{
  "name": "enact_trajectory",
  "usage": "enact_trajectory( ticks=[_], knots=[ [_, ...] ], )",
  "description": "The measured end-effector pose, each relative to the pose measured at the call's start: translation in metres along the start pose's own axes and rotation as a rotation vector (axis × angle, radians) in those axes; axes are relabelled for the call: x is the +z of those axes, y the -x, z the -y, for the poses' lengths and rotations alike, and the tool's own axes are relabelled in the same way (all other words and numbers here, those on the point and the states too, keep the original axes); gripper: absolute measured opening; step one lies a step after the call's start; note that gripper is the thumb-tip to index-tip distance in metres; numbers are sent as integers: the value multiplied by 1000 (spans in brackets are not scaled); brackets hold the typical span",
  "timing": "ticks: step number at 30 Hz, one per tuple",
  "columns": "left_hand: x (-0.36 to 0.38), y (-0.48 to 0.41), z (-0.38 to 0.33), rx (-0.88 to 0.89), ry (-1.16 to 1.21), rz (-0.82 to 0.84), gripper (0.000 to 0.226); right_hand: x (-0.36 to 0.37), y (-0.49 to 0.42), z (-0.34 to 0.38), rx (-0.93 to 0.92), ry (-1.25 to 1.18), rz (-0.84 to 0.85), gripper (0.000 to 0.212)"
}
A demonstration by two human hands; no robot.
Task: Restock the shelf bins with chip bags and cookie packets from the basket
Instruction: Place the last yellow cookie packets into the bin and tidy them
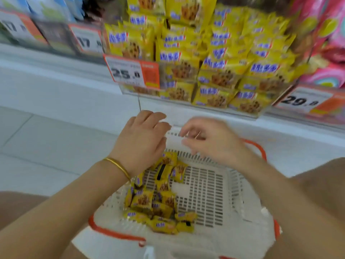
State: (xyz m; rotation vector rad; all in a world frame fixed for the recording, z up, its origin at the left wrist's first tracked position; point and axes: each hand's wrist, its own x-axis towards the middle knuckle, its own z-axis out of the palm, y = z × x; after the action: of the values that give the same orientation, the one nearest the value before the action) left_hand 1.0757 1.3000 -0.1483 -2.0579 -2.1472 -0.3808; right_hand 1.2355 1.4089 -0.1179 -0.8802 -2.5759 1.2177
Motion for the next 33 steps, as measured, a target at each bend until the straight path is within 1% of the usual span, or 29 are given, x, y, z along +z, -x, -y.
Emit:
enact_trajectory(
  ticks=[1,2,3,5,7,9,10,12,14,16,18,19,21,23,24,26,28,30,32,33],
  knots=[
    [10,4,0,-6,-9,61,37,25,-9,-30,87,75,112,4],
    [18,7,1,-8,-27,112,38,49,-20,-64,154,168,204,7],
    [24,10,1,-13,-45,153,39,72,-28,-96,191,274,282,12],
    [33,11,4,-47,-55,213,41,111,-39,-150,208,466,381,21],
    [40,12,8,-96,-45,249,41,142,-42,-188,140,606,480,33],
    [47,11,11,-136,-35,271,40,165,-45,-212,-6,745,582,53],
    [50,11,12,-154,-32,284,41,174,-47,-220,-45,781,614,62],
    [56,8,12,-180,-37,296,42,188,-53,-231,-32,808,634,70],
    [59,5,12,-205,-24,326,41,202,-52,-236,39,828,631,75],
    [61,5,11,-231,12,365,42,215,-47,-240,66,812,489,84],
    [62,7,12,-245,26,393,43,217,-41,-238,134,825,466,97],
    [61,8,12,-248,31,406,43,215,-38,-239,157,813,488,96],
    [61,12,13,-255,31,408,42,213,-27,-246,193,825,543,75],
    [60,14,12,-271,32,403,34,205,-16,-248,222,838,580,58],
    [60,14,10,-269,35,395,28,202,-14,-247,225,812,558,54],
    [61,11,5,-265,47,441,28,193,-14,-237,311,624,498,46],
    [60,3,-1,-274,90,555,33,177,-22,-218,452,317,404,43],
    [57,-7,-9,-333,222,660,39,152,-30,-186,572,-52,308,48],
    [53,-14,-17,-369,345,755,55,124,-33,-150,643,-447,247,48],
    [51,-16,-22,-376,397,794,64,111,-32,-131,634,-578,235,46]
  ],
)
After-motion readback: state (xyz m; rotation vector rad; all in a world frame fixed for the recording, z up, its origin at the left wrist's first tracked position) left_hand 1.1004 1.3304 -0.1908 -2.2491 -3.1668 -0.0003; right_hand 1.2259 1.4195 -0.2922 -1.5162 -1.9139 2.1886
